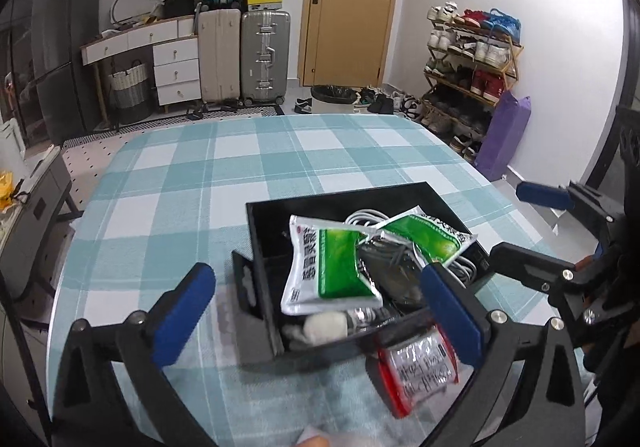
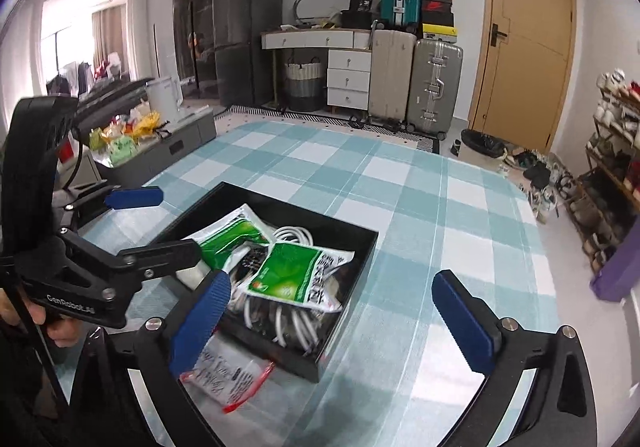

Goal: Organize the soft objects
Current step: 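Open both grippers and withdraw them from the box, then grasp the red-edged white packet with the right gripper while the left gripper grasps the white foam, then carry the foam and red-edged packet over the black box and lower them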

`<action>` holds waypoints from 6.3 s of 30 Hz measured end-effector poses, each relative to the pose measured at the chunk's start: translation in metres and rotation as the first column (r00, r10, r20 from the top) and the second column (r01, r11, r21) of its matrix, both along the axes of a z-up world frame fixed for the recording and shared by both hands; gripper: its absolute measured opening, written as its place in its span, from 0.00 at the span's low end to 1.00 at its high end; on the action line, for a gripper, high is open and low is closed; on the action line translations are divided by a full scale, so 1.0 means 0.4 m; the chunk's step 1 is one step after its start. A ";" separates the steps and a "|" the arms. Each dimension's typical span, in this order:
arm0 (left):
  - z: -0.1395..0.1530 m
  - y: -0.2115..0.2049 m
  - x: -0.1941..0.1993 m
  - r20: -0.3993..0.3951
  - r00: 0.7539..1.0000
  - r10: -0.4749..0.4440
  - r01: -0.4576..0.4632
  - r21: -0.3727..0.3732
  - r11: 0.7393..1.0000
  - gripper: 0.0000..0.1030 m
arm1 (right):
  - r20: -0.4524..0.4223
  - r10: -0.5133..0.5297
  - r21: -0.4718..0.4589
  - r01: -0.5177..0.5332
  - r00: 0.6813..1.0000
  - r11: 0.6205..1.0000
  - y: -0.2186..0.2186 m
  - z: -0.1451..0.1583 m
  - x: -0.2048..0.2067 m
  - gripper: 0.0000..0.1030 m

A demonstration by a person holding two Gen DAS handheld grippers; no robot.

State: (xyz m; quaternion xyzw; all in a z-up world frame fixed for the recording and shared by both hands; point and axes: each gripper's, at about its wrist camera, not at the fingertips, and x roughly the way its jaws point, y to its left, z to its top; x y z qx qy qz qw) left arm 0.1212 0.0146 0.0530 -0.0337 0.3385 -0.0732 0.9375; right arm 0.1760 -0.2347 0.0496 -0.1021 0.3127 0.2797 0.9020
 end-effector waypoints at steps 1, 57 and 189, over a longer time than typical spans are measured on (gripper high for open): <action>-0.002 0.005 -0.009 -0.002 1.000 0.003 -0.003 -0.005 1.000 1.00 | -0.011 -0.008 0.015 0.008 1.000 1.000 -0.007 -0.002 -0.008 0.99; -0.146 0.064 -0.161 -0.108 0.992 0.070 -0.069 0.012 0.998 1.00 | -0.273 0.021 -0.043 -0.034 0.962 0.998 0.099 -0.213 -0.081 0.99; 0.022 0.000 -0.094 0.024 0.999 -0.046 0.046 0.017 0.999 0.88 | -0.076 0.095 0.047 -0.091 0.993 0.995 0.020 0.013 -0.133 0.51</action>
